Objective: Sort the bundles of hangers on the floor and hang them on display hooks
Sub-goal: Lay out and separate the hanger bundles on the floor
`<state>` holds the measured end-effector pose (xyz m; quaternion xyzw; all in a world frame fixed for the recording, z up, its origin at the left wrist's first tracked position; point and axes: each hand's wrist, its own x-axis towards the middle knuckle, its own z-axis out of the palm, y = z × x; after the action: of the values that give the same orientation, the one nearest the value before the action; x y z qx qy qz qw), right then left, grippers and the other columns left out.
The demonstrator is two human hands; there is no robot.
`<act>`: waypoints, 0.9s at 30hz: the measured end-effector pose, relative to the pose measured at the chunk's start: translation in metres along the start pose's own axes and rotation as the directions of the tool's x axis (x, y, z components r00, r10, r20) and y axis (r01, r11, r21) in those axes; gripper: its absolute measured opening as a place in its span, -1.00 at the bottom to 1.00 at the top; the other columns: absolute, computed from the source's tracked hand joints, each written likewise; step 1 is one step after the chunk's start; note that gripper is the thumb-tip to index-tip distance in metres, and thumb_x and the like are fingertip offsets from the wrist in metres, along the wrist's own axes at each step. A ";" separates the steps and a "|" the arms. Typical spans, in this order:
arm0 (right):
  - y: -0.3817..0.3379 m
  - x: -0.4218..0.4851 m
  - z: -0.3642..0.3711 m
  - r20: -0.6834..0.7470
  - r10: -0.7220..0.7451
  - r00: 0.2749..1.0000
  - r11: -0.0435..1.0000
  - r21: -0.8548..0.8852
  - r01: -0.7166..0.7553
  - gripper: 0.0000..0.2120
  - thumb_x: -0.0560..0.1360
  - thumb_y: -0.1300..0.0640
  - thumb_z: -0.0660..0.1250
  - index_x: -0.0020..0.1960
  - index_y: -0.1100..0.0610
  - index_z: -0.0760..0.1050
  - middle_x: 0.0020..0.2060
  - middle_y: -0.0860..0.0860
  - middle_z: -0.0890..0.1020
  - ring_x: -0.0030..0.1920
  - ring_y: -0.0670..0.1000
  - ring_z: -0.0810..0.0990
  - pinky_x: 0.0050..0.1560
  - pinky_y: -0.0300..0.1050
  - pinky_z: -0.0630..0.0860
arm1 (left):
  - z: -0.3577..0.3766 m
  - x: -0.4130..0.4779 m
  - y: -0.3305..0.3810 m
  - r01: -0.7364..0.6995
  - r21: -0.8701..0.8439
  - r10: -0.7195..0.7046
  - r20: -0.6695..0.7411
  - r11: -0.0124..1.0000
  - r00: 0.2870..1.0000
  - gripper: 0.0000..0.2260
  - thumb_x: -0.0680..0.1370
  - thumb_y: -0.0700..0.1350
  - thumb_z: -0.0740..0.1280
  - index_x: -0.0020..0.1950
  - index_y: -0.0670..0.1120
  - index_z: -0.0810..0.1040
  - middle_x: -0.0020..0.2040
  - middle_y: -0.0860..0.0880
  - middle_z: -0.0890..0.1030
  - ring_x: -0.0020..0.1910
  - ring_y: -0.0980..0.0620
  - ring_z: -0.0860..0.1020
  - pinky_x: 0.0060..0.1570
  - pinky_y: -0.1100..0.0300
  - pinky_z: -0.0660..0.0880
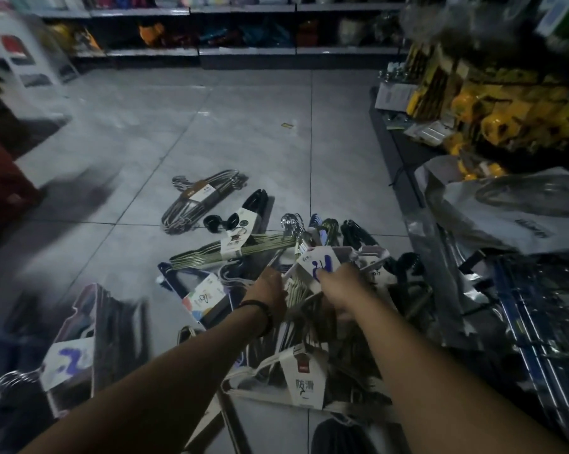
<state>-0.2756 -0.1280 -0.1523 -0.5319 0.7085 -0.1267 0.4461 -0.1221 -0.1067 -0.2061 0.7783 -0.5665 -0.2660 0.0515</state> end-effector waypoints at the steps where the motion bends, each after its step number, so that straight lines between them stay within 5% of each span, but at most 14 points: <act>1: -0.006 0.001 0.004 -0.029 0.049 0.998 0.994 0.104 -0.045 -0.56 0.64 -0.12 0.27 0.33 0.20 0.51 0.12 0.14 0.66 0.02 0.15 0.65 0.02 0.04 0.63 | -0.004 -0.006 -0.001 0.012 -0.012 -0.012 0.001 1.000 1.000 -0.62 0.63 -0.05 0.39 0.40 -0.11 0.42 0.18 -0.14 0.61 0.06 -0.10 0.63 0.03 0.03 0.62; 4: -0.017 -0.004 0.016 -0.018 0.166 0.986 0.948 0.279 -0.154 -0.42 0.58 -0.22 0.22 0.36 0.22 0.47 0.14 0.19 0.65 0.06 0.21 0.67 0.06 0.15 0.68 | -0.015 -0.019 0.002 0.017 0.026 -0.017 -0.001 1.000 1.000 -0.59 0.62 0.03 0.40 0.39 -0.13 0.43 0.17 -0.13 0.62 -0.06 -0.07 0.56 -0.15 0.14 0.47; 6: -0.022 -0.010 0.023 -0.019 0.221 0.975 0.902 0.384 -0.197 -0.34 0.55 -0.26 0.22 0.38 0.27 0.42 0.15 0.21 0.63 0.06 0.19 0.66 0.12 0.11 0.66 | -0.025 -0.029 0.007 0.013 0.014 -0.013 0.005 1.000 1.000 -0.63 0.65 -0.01 0.33 0.38 -0.19 0.48 0.22 -0.17 0.63 0.07 -0.14 0.61 -0.10 0.16 0.43; 8: -0.024 -0.017 0.024 -0.039 0.258 0.965 0.851 0.482 -0.208 -0.42 0.60 -0.21 0.24 0.27 0.30 0.45 0.06 0.19 0.62 -0.01 0.14 0.64 0.06 0.03 0.62 | -0.031 -0.038 0.011 0.000 -0.031 0.000 0.002 1.000 1.000 -0.69 0.66 -0.06 0.29 0.31 -0.23 0.55 0.21 -0.19 0.65 0.18 -0.17 0.62 -0.07 0.16 0.43; 12: -0.029 -0.029 0.013 -0.099 0.269 0.958 0.724 0.677 -0.133 -0.64 0.61 -0.10 0.37 0.11 0.22 0.54 -0.15 0.14 0.70 -0.19 0.14 0.72 -0.05 0.11 0.70 | -0.043 -0.058 0.018 -0.023 -0.129 0.024 0.007 0.991 1.000 -0.64 0.66 0.04 0.24 0.20 -0.22 0.61 0.06 -0.16 0.68 0.02 -0.14 0.62 -0.18 0.15 0.44; 16: -0.030 -0.038 0.004 -0.141 0.181 0.973 0.769 0.637 -0.051 -0.69 0.64 -0.04 0.36 0.04 0.24 0.56 -0.22 0.12 0.67 -0.35 0.07 0.62 -0.23 0.00 0.61 | -0.061 -0.079 0.014 0.047 -0.497 0.030 0.145 0.866 0.989 -0.31 0.60 0.38 0.03 0.23 -0.18 0.60 0.01 -0.15 0.69 -0.01 -0.14 0.65 -0.09 0.10 0.56; 19: -0.016 -0.035 0.000 -0.139 0.123 0.983 0.823 0.567 -0.022 -0.70 0.65 -0.06 0.34 0.09 0.20 0.52 -0.26 0.13 0.68 -0.44 0.05 0.59 -0.39 -0.08 0.56 | -0.076 -0.068 -0.012 0.263 -0.709 -0.152 0.218 0.654 0.964 -0.51 0.72 0.18 0.12 0.20 -0.19 0.62 -0.08 -0.14 0.65 -0.22 -0.04 0.60 -0.37 0.21 0.52; 22: -0.004 -0.027 -0.007 -0.102 0.052 0.993 0.842 0.539 0.012 -0.74 0.65 -0.04 0.33 0.15 0.16 0.52 -0.28 0.15 0.71 -0.52 -0.01 0.50 -0.53 -0.19 0.39 | -0.083 -0.033 -0.040 0.162 -0.638 -0.248 -0.047 0.753 0.968 -0.65 0.69 0.05 0.25 0.09 -0.23 0.63 -0.17 -0.11 0.63 -0.33 0.06 0.50 -0.46 0.26 0.43; 25: 0.001 -0.021 -0.013 -0.063 -0.028 0.998 0.860 0.508 0.056 -0.77 0.65 -0.03 0.34 0.19 0.10 0.54 -0.23 0.17 0.75 -0.53 -0.03 0.48 -0.55 -0.23 0.36 | -0.088 -0.002 -0.040 0.144 -0.621 -0.203 -0.025 0.771 0.979 -0.57 0.65 0.18 0.30 0.05 -0.20 0.63 -0.20 -0.06 0.63 -0.32 0.04 0.53 -0.40 0.23 0.39; 27: 0.002 -0.016 -0.013 -0.050 -0.052 0.997 0.864 0.499 0.070 -0.77 0.65 -0.05 0.34 0.19 0.07 0.55 -0.20 0.16 0.76 -0.51 -0.03 0.48 -0.55 -0.22 0.37 | -0.084 0.022 -0.036 0.153 -0.612 -0.170 0.031 0.776 0.985 -0.47 0.48 0.30 0.43 0.02 -0.18 0.67 -0.19 -0.09 0.68 -0.25 -0.08 0.65 -0.28 0.15 0.58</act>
<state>-0.2866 -0.1169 -0.1377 -0.4180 0.6419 -0.3292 0.5521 -0.0466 -0.1329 -0.1560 0.7688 -0.3802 -0.4280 0.2848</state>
